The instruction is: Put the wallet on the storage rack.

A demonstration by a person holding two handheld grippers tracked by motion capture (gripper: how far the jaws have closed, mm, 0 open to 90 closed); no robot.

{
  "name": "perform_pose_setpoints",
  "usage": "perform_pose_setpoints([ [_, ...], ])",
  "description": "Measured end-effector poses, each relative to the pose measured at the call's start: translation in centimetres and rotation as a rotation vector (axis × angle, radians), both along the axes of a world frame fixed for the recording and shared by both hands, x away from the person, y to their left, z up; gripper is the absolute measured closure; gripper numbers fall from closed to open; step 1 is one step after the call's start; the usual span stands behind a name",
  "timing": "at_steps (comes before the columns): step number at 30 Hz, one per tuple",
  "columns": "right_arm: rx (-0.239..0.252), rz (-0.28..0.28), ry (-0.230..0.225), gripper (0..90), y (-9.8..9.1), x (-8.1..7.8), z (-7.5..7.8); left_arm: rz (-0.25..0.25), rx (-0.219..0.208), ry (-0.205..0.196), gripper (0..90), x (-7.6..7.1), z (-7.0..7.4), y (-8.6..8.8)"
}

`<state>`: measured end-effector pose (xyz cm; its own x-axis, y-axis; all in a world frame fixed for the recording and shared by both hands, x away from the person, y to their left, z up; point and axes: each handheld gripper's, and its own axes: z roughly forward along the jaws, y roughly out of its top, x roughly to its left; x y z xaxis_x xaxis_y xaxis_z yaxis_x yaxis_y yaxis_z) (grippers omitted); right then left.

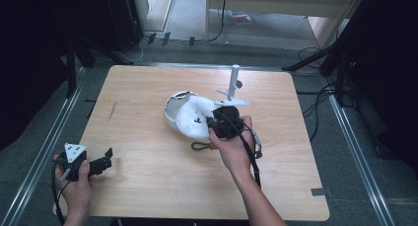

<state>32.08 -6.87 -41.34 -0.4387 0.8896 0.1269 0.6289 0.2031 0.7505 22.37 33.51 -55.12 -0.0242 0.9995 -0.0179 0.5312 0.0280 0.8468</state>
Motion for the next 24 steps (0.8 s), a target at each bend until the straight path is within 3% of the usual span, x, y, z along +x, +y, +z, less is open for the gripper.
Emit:
perform_pose_setpoints([
  [9, -0.039, -0.042, 0.013, 73.3, 1.5, 1.3, -0.3, 0.001, -0.006, -0.001, 0.4, 0.0, 0.0, 0.0],
  [24, -0.043, -0.073, 0.02, 72.1, 3.0, 3.0, -1.2, -0.002, -0.005, 0.005, 0.4, 0.0, 0.0, 0.0],
])
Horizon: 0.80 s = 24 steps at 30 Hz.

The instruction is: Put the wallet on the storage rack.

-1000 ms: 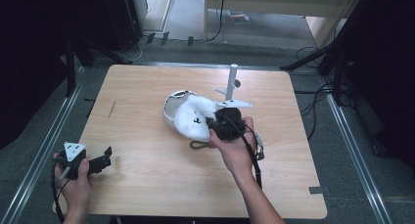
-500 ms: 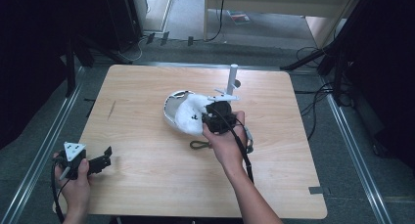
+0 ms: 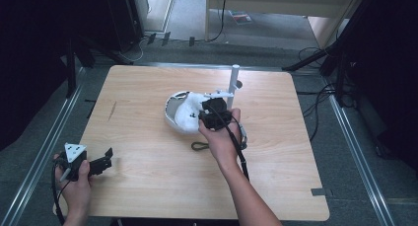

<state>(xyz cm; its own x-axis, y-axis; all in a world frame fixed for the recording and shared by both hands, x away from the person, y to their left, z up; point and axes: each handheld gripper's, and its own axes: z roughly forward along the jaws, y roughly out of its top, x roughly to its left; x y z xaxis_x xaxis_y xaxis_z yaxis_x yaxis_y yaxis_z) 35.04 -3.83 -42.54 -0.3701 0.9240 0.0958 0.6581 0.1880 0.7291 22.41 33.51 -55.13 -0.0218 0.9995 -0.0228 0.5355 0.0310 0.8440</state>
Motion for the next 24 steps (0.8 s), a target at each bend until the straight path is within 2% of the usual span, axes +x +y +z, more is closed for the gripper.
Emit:
perform_pose_setpoints([
  [24, 0.006, -0.031, -0.012, 70.8, 2.6, 1.7, -1.4, -0.003, 0.005, 0.002, 0.4, 0.1, 0.0, 0.0],
])
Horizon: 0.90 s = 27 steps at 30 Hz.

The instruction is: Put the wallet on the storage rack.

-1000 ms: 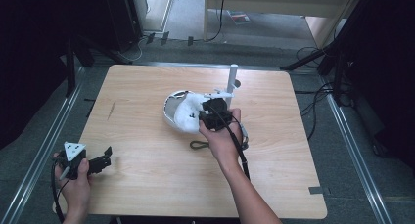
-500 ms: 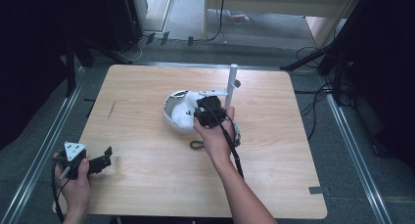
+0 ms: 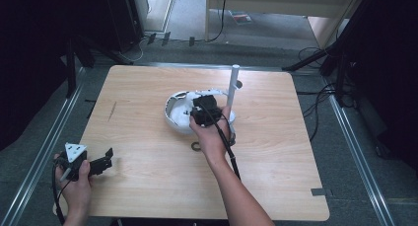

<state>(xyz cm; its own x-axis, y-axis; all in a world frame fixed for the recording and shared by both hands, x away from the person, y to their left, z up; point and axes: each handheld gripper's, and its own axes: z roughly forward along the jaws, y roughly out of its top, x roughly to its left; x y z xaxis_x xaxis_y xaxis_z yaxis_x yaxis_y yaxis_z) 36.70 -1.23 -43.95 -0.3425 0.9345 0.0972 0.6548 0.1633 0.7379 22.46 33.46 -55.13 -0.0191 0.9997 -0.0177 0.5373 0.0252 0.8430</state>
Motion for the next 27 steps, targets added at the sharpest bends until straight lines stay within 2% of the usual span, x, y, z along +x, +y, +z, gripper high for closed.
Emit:
perform_pose_setpoints([
  [19, 0.039, 0.006, 0.009, 67.9, 0.31, 0.59, -0.65, -0.001, 0.0, 0.003, 0.4, 0.04, -0.01, -0.02],
  [27, 0.066, 0.042, -0.003, 63.5, 0.13, 0.89, -0.83, -0.002, 0.005, 0.003, 0.4, 0.04, -0.01, -0.05],
])
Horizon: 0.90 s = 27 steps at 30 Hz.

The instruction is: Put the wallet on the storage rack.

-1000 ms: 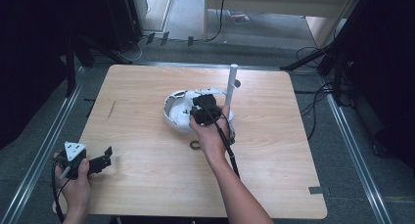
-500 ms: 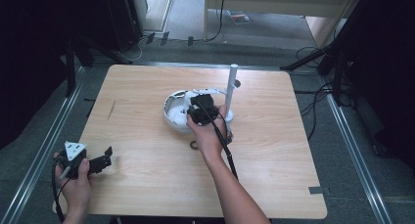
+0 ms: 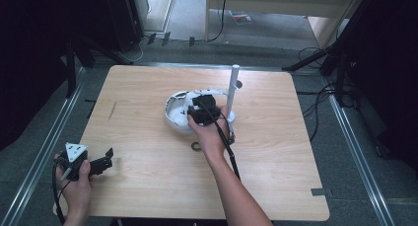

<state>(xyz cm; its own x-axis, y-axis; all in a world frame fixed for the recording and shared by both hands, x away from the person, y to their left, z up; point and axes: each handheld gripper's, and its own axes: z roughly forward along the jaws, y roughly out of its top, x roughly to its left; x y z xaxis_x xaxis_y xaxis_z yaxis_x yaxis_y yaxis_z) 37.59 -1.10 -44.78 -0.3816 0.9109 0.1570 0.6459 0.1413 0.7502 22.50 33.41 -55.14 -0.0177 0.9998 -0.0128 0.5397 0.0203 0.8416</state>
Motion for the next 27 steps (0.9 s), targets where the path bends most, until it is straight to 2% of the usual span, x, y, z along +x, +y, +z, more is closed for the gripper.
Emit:
perform_pose_setpoints([
  [5, 0.002, 0.026, -0.003, 54.4, -0.3, -0.1, 0.1, -0.001, -0.003, 0.0, 0.5, 0.0, 0.0, 0.0],
  [11, 0.01, 0.076, -0.025, 41.6, -0.9, -0.8, 0.9, -0.001, -0.005, 0.0, 0.5, 0.0, 0.0, 0.0],
  [14, -0.008, 0.098, -0.034, 38.2, -1.2, -1.2, 1.3, -0.001, -0.004, 0.0, 0.5, 0.0, 0.0, 0.0],
  [17, -0.017, 0.116, -0.038, 35.6, -1.5, -1.6, 1.8, -0.001, -0.003, 0.0, 0.5, 0.0, 0.0, 0.0],
  [20, -0.03, 0.148, -0.04, 34.5, -1.9, -1.9, 2.2, -0.003, -0.003, 0.0, 0.5, 0.0, 0.0, 0.0],
  [21, -0.042, 0.181, -0.055, 33.8, -2.3, -2.1, 2.3, -0.003, -0.004, 0.001, 0.5, 0.0, 0.0, 0.0],
  [22, -0.042, 0.181, -0.055, 33.8, -2.3, -2.1, 2.3, -0.003, -0.004, 0.001, 0.5, 0.0, 0.0, 0.0],
  [27, -0.095, 0.251, -0.056, 34.9, -3.4, -2.3, 2.7, -0.003, -0.004, 0.0, 0.5, 0.0, 0.0, 0.0],
])
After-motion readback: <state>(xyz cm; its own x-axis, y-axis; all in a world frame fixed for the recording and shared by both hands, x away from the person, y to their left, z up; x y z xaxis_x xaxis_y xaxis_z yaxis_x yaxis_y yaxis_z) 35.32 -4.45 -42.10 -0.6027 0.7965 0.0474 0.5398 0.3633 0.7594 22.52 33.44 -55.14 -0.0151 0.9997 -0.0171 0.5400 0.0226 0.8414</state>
